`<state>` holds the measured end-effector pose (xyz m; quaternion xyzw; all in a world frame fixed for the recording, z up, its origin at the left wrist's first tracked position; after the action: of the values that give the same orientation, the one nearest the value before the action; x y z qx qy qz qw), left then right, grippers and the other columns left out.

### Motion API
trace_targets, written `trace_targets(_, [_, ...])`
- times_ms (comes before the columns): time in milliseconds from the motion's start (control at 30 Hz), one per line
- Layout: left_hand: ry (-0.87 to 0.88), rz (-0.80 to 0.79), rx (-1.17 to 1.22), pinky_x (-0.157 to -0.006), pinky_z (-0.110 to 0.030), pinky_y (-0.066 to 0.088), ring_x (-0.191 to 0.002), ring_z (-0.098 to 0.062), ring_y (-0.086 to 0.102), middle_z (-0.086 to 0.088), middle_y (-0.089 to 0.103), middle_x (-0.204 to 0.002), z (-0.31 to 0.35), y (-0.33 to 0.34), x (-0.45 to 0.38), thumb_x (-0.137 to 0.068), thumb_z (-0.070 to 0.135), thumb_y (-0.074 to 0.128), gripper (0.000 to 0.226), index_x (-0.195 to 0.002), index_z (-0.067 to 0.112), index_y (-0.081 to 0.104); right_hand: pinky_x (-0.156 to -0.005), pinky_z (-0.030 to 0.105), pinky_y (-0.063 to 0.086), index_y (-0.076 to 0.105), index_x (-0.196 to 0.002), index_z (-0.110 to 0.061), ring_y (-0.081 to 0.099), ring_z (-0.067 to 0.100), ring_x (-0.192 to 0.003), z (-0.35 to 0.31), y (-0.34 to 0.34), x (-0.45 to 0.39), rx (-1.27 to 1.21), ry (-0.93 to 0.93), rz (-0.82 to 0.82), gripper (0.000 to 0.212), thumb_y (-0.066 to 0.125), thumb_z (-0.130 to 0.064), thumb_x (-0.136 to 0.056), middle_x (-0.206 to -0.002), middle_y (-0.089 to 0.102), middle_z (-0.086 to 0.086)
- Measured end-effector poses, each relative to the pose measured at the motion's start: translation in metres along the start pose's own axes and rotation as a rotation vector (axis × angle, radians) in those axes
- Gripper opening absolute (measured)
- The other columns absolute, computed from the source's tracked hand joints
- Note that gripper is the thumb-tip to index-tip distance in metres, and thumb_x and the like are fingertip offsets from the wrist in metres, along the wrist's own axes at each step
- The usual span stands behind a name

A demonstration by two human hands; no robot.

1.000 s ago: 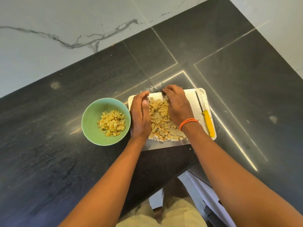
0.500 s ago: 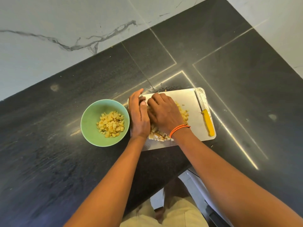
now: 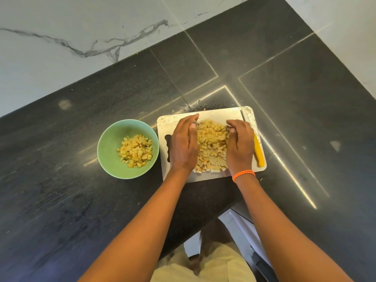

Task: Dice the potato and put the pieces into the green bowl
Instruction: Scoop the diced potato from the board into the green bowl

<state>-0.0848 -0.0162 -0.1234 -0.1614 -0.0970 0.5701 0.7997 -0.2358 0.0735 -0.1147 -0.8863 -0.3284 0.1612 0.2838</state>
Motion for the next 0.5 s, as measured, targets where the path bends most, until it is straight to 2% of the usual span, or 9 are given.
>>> trace_targets(100, [0.015, 0.004, 0.05, -0.109, -0.045, 0.049, -0.128, -0.014, 0.06, -0.002, 0.068, -0.134, 0.005, 0.002, -0.003, -0.112, 0.025, 0.038, 0.041, -0.135, 0.01, 0.068, -0.109, 0.024, 0.041, 0.064, -0.126, -0.015, 0.05, 0.015, -0.123, -0.006, 0.017, 0.009, 0.006, -0.066, -0.095, 0.032, 0.039, -0.012, -0.106, -0.128, 0.058, 0.001])
trace_targets(233, [0.027, 0.057, 0.114, -0.1, -0.051, 0.055, -0.12, -0.019, 0.066, -0.002, 0.071, -0.127, -0.005, -0.016, -0.008, -0.112, 0.02, 0.041, 0.036, -0.132, 0.011, 0.069, -0.103, 0.034, 0.046, 0.066, -0.122, -0.012, 0.054, 0.02, -0.117, -0.019, 0.009, 0.0, 0.058, -0.175, -0.026, 0.03, 0.042, -0.022, -0.106, -0.123, 0.063, 0.005])
trace_targets(300, [0.012, 0.044, 0.133, -0.1, -0.053, 0.055, -0.121, -0.021, 0.066, -0.001, 0.069, -0.13, -0.011, -0.02, -0.007, -0.113, 0.021, 0.04, 0.036, -0.134, 0.012, 0.068, -0.102, 0.037, 0.044, 0.061, -0.131, -0.015, 0.052, 0.023, -0.12, -0.03, 0.012, -0.006, 0.308, -0.309, -0.104, 0.038, 0.047, -0.039, -0.104, -0.129, 0.06, 0.006])
trace_targets(400, [0.02, -0.005, 0.088, -0.106, -0.05, 0.051, -0.125, -0.02, 0.063, -0.001, 0.067, -0.132, -0.01, -0.016, -0.002, -0.112, 0.018, 0.04, 0.035, -0.135, 0.011, 0.066, -0.102, 0.041, 0.04, 0.043, -0.15, -0.023, 0.045, 0.025, -0.129, -0.037, 0.032, -0.005, 0.692, -0.492, -0.298, 0.066, 0.037, -0.065, -0.099, -0.145, 0.048, 0.007])
trace_targets(500, [0.036, -0.013, 0.041, -0.112, -0.045, 0.048, -0.13, -0.014, 0.058, -0.002, 0.065, -0.135, -0.008, -0.014, -0.001, -0.112, 0.015, 0.04, 0.036, -0.137, 0.009, 0.065, -0.092, 0.042, 0.042, 0.042, -0.149, -0.025, 0.046, 0.03, -0.121, -0.035, 0.042, -0.004, 0.832, -0.589, -0.364, 0.065, 0.03, -0.066, -0.1, -0.144, 0.045, 0.011])
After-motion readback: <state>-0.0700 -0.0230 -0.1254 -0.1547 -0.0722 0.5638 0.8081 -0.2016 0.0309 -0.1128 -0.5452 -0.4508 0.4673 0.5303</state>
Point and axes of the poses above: each hand's wrist, its own x-axis away from the middle knuckle, its own y-axis out of the palm, z = x × y, the point moved 5 cm from there along -x, towards the middle knuckle
